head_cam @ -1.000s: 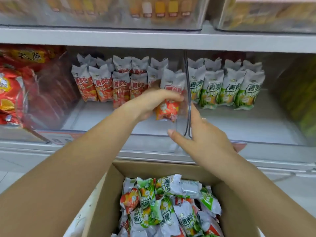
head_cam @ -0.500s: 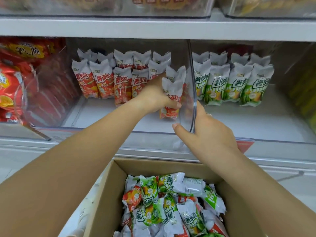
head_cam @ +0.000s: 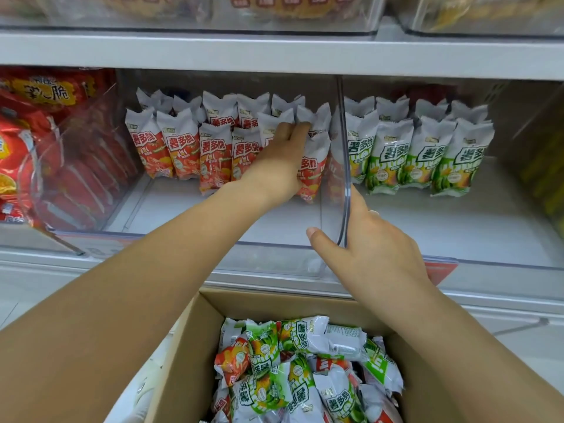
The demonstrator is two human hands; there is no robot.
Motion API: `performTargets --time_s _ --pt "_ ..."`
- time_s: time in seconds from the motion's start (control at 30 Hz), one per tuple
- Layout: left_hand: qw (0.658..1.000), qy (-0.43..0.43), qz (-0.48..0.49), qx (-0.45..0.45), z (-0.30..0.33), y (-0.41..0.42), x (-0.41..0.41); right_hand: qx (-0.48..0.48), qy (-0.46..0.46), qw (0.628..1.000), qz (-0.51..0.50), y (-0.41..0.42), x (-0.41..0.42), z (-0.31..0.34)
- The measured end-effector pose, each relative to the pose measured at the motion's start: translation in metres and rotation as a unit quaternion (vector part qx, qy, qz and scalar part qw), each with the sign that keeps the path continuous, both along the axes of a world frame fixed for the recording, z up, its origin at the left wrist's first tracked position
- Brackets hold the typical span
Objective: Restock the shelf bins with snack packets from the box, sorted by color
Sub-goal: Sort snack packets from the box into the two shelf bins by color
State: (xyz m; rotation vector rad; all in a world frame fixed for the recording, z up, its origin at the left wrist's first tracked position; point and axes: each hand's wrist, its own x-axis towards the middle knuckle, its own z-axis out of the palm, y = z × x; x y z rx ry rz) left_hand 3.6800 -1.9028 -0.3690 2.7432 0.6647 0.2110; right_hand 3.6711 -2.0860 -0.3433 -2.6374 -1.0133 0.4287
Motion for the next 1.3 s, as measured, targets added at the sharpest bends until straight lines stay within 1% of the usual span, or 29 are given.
performTargets --time_s 0.07,0.13,0.2,0.23,0.3,0.43,0.57,0.73,0.97,1.07,1.2,1.3 --pt "0.999 0.014 -0.015 0.048 -0.001 0.003 -0.002 0.001 -0.003 1.0 -0.002 0.0 0.0 -0.001" --pt "0.99 0.015 -0.013 0.138 -0.002 0.005 -0.001 0.005 -0.004 1.0 -0.004 0.0 -0.001 -0.001" --pt "0.973 0.015 -0.009 0.229 -0.003 0.008 0.003 0.008 -0.005 1.0 -0.006 -0.001 -0.002 0.0" --pt "0.966 0.014 -0.007 0.259 -0.003 0.009 0.005 0.008 -0.005 1.0 -0.008 -0.001 -0.002 0.0" --pt "0.959 0.017 0.002 0.283 -0.004 0.01 0.008 0.009 -0.005 1.0 -0.008 0.0 -0.001 -0.001" --pt "0.96 0.01 0.036 0.279 -0.006 0.007 0.012 0.009 -0.008 1.0 -0.009 0.0 -0.001 -0.001" --pt "0.957 -0.012 0.046 0.287 -0.008 0.01 0.013 0.01 -0.008 1.0 -0.009 0.0 -0.001 -0.002" --pt "0.953 0.008 0.061 0.295 -0.004 0.011 0.027 0.009 -0.003 1.0 -0.012 0.001 -0.001 -0.001" --pt "0.945 0.007 0.047 0.324 -0.009 0.014 0.028 0.008 -0.001 1.0 -0.011 0.001 0.001 -0.002" --pt "0.945 0.027 0.032 0.324 -0.011 0.015 0.026 0.006 0.007 1.0 -0.013 0.002 0.0 -0.002" --pt "0.951 0.035 0.016 0.307 -0.006 0.016 0.024 0.004 0.006 1.0 -0.01 0.001 0.001 -0.001" --pt "0.97 -0.023 -0.02 0.24 0.009 0.014 0.009 0.005 0.01 1.0 -0.003 0.001 0.001 0.001"
